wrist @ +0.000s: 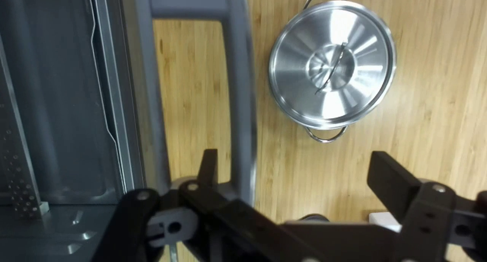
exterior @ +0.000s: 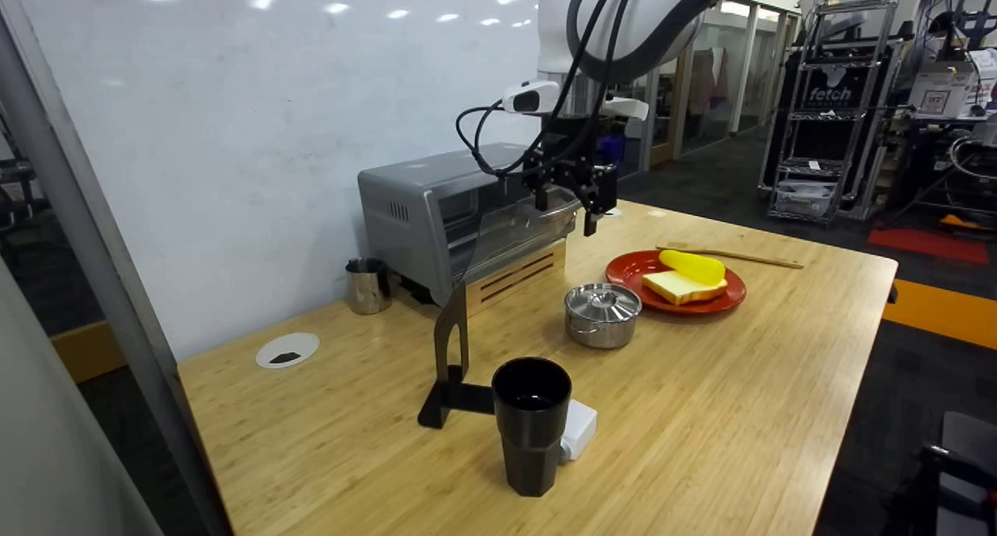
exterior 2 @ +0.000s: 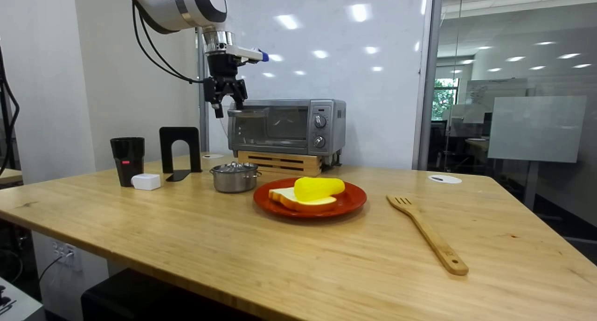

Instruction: Place the corn toy in the oven then close it

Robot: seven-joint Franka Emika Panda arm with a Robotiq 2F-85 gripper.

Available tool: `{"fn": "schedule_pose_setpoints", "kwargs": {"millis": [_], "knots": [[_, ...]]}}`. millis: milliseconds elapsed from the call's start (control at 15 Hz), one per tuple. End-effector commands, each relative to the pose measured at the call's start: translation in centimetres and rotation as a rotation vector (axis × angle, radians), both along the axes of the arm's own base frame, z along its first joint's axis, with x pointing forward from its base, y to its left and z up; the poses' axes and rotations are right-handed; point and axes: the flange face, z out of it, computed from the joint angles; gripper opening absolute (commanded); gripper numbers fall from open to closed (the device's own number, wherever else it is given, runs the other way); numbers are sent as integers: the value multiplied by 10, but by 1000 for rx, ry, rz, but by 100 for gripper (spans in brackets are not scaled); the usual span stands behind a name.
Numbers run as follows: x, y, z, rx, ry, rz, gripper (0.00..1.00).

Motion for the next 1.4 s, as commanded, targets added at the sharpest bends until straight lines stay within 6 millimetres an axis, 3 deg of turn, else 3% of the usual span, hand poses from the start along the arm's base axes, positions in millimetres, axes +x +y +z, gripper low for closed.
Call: {"fn": "schedule_pose_setpoints", "kwargs": {"millis": [0,333,533,733,933,1133,1333], "knots": [[-27,7,13,-20,-23,19,100],[-42,11,40,-19,-65,17,100],[-44,-6,63,-4,-91,-38,100],[-43,-49,82,29,-106,-127,100],[-43,-106,97,21,-167,-285,100],[-44,-155,100,20,-229,-461,100],[-44,-197,85,40,-275,-640,100]]}}
